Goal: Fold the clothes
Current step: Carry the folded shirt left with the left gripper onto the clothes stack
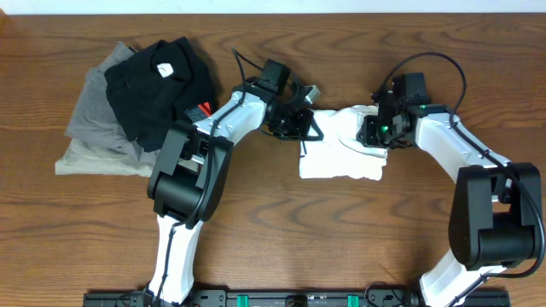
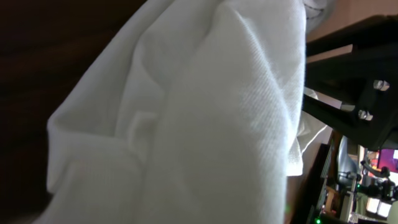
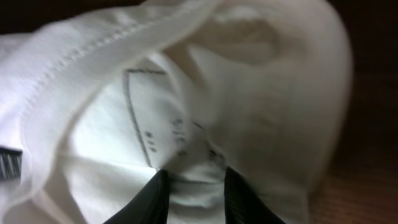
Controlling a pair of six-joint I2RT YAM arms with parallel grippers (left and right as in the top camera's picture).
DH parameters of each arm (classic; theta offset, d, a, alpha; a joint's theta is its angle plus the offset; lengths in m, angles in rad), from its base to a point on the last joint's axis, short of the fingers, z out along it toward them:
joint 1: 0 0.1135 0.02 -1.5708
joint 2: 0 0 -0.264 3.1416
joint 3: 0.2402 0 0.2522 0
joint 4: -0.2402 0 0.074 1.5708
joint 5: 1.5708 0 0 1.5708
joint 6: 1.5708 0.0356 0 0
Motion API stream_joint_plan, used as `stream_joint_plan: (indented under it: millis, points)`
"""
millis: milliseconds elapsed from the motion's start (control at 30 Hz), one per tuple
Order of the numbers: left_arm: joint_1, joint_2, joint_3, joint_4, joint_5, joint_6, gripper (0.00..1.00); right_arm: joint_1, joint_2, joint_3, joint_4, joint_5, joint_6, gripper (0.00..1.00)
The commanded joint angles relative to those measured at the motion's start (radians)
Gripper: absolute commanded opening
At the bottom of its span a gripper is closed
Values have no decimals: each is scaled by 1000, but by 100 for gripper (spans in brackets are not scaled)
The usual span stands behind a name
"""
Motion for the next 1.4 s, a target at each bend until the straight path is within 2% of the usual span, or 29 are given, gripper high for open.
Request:
stream_joint_plan:
  millis: [0, 267, 433, 567, 800, 833, 900, 967, 1033, 1100, 1167, 1267, 1367]
  points:
    - [54, -99, 1, -7, 0, 19, 6, -45, -78, 7, -5, -56, 14, 27]
    - [263, -393, 1, -26, -1, 79, 6, -108, -329, 7, 48, -56, 14, 33]
    - [454, -527, 1, -32, -21, 104, 6, -106, -374, 7, 60, -57, 18, 34]
    - [622, -531, 1, -106, -134, 161, 6, -105, -372, 7, 45, -57, 29, 33]
    - [788, -416, 1, -265, -397, 216, 7, -105, -372, 7, 41, -65, 44, 32]
    - [803, -397, 1, -266, -427, 216, 15, -105, -372, 7, 39, -71, 44, 31]
    - [824, -364, 1, -254, -460, 216, 40, -105, -372, 7, 35, -77, 44, 31]
    - [837, -343, 1, -237, -497, 216, 43, -105, -372, 7, 32, -78, 44, 31]
    - [843, -336, 1, -230, -534, 216, 59, -105, -372, 7, 29, -77, 44, 31]
    - [844, -337, 1, -230, -572, 216, 69, -105, -372, 7, 22, -78, 44, 31]
    - [843, -348, 7, -244, -606, 216, 75, -105, -372, 7, 15, -80, 43, 31]
    - [845, -394, 41, -302, -608, 216, 98, -106, -372, 7, 11, -80, 43, 31]
    - [845, -477, 98, -362, -608, 217, 98, -106, -374, 7, 14, -80, 19, 33]
